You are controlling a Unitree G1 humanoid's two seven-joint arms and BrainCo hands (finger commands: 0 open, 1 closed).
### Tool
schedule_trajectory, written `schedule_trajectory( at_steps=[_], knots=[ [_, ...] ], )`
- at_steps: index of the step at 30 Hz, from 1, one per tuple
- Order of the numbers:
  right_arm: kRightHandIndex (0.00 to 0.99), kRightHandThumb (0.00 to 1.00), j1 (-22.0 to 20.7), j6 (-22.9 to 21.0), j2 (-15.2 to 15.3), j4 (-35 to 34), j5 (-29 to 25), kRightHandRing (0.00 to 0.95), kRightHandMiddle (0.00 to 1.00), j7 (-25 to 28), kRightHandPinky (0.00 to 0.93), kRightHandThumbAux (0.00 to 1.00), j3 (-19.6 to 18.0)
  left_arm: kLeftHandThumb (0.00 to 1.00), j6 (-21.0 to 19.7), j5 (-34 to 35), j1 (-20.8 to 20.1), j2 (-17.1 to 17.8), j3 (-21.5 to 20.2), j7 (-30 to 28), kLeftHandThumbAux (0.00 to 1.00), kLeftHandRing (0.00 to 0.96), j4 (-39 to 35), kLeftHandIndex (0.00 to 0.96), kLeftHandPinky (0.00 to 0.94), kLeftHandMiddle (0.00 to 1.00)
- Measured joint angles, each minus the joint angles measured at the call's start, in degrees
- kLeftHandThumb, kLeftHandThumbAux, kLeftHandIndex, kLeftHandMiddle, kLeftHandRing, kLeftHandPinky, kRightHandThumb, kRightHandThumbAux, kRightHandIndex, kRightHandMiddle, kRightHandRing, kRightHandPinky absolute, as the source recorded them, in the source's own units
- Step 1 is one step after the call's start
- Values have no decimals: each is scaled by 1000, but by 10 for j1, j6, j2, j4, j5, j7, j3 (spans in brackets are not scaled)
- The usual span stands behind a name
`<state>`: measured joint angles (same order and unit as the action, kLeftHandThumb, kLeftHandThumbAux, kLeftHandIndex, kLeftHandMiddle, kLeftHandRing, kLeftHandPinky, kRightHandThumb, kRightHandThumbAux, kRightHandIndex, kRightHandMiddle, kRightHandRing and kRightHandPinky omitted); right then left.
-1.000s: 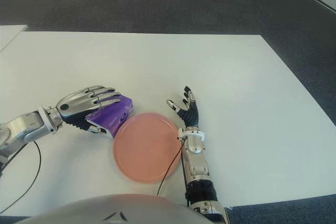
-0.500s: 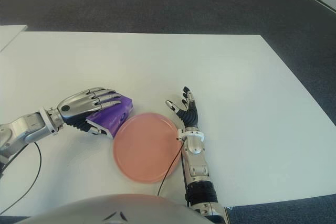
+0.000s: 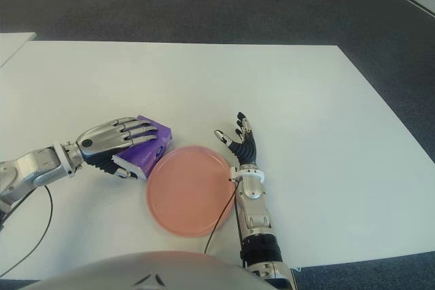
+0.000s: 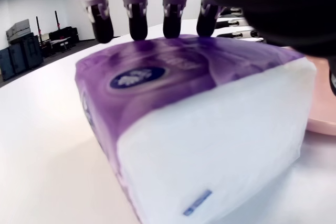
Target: Put the tissue paper into the plate.
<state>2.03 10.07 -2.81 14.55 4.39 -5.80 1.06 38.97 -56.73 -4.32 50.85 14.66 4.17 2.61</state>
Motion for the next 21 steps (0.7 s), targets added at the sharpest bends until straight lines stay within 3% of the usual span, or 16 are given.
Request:
schedule_trajectory(
  at_steps=[21],
  knots=[
    [56,56,4,-1,-2,-5,-1,8,47,1,0,718,0,262,-7,-25,-13,2,44,28,222,0,41,0,0,0]
  ],
)
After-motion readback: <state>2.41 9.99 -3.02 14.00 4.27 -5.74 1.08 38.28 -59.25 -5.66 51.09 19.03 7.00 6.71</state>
